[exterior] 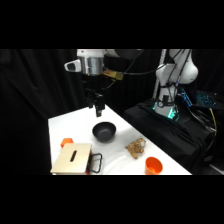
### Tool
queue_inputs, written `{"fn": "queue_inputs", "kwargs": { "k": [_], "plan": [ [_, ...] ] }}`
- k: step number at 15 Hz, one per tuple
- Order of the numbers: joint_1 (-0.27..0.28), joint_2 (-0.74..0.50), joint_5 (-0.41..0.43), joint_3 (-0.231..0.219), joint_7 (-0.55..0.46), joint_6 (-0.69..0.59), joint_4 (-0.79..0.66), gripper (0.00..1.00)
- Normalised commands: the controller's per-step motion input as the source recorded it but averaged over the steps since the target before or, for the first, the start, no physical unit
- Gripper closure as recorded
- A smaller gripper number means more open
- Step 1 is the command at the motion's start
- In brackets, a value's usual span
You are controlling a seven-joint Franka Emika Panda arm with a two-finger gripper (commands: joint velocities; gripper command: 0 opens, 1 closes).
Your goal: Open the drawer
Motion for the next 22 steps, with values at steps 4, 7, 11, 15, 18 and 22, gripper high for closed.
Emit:
{"fn": "queue_inputs", "kwargs": {
  "k": [4,7,11,15,18,22],
  "plan": [
    [-0.007,0.13,0.058,0.014,0.22,0.10,0.07,0.00],
    [0.013,0.21,0.081,0.001,0.34,0.20,0.11,0.00],
    [0.056,0.19,0.093,-0.010,0.36,0.23,0.09,0.00],
    [0.111,0.13,0.050,-0.044,0.37,0.32,0.01,0.00],
    [0.143,0.13,0.007,-0.089,0.34,0.37,-0.03,0.00],
    [0.146,0.15,0.011,-0.124,0.23,0.32,-0.02,0.00]
  ]
}}
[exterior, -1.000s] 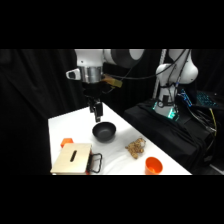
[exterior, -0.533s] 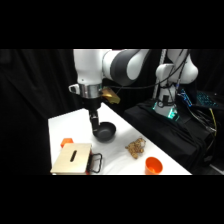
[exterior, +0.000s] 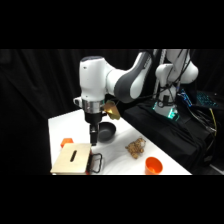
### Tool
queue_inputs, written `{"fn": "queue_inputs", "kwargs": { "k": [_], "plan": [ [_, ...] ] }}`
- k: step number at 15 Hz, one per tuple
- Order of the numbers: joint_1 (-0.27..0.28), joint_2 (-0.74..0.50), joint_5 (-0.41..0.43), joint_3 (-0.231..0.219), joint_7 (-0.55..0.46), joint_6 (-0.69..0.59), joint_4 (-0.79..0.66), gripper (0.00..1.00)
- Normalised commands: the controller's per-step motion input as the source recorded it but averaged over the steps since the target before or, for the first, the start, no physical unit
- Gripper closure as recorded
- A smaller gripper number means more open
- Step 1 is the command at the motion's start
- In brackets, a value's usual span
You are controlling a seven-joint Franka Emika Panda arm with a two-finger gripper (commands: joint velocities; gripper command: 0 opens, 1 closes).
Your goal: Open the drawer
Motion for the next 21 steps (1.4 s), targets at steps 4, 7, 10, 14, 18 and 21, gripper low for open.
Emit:
{"fn": "queue_inputs", "kwargs": {
  "k": [4,7,10,14,18,21],
  "plan": [
    [0.158,0.14,0.019,-0.140,0.16,0.25,0.02,0.00],
    [0.147,0.15,0.044,-0.133,0.12,0.21,0.07,0.00],
    [0.140,0.16,0.060,-0.120,0.09,0.18,0.09,0.00],
    [0.115,0.16,0.108,-0.089,0.07,0.17,0.11,0.00],
    [0.097,0.15,0.165,-0.075,0.04,0.24,0.10,0.00],
    [0.111,0.14,0.179,-0.106,0.04,0.27,0.10,0.00]
  ]
}}
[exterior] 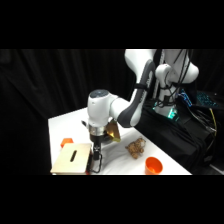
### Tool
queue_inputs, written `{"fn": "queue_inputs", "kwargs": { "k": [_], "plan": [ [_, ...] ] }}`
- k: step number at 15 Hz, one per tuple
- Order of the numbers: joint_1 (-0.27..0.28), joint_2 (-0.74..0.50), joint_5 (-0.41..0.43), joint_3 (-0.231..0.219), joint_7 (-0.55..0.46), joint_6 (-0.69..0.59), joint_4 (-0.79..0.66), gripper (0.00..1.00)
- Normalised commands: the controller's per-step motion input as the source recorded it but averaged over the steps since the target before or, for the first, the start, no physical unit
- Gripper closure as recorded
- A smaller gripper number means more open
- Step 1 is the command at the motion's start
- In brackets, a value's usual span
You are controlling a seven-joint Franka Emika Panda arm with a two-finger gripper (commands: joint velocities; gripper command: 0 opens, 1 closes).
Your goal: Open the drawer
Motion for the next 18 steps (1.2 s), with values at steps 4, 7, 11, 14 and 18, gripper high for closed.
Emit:
{"fn": "queue_inputs", "kwargs": {
  "k": [4,7,11,14,18],
  "plan": [
    [0.138,0.12,0.173,-0.111,0.02,0.21,0.09,0.00],
    [0.159,0.10,0.154,-0.118,0.02,0.15,0.09,0.00],
    [0.201,0.05,0.105,-0.156,0.06,0.14,0.02,0.00],
    [0.200,-0.02,0.054,-0.168,0.08,0.14,-0.07,0.00],
    [0.169,-0.04,0.024,-0.146,0.08,0.12,-0.12,0.00]
  ]
}}
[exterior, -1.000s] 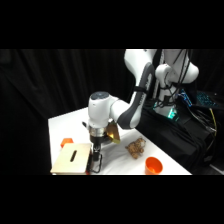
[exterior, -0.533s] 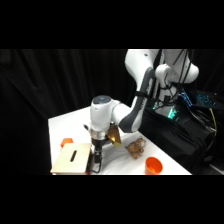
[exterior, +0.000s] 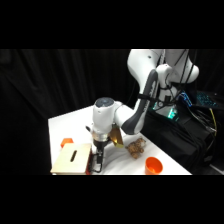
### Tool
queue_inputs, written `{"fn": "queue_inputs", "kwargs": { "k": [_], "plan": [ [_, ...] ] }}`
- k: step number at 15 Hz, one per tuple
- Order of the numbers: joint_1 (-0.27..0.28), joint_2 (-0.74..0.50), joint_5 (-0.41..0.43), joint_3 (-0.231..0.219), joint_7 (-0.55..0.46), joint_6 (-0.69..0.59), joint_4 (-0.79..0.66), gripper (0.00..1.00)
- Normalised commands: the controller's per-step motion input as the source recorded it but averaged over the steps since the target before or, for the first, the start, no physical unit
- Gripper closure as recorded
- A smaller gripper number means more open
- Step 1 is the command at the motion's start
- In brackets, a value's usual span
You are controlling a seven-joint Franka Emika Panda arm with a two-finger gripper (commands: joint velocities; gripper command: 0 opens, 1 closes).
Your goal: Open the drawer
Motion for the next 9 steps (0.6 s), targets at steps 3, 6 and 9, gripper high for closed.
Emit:
{"fn": "queue_inputs", "kwargs": {
  "k": [3,6,9],
  "plan": [
    [0.082,0.03,0.041,-0.081,0.04,0.06,-0.04,0.00],
    [0.062,0.05,0.051,-0.051,0.02,0.01,0.01,0.00],
    [0.100,-0.02,0.029,-0.075,0.01,0.01,-0.09,0.00]
  ]
}}
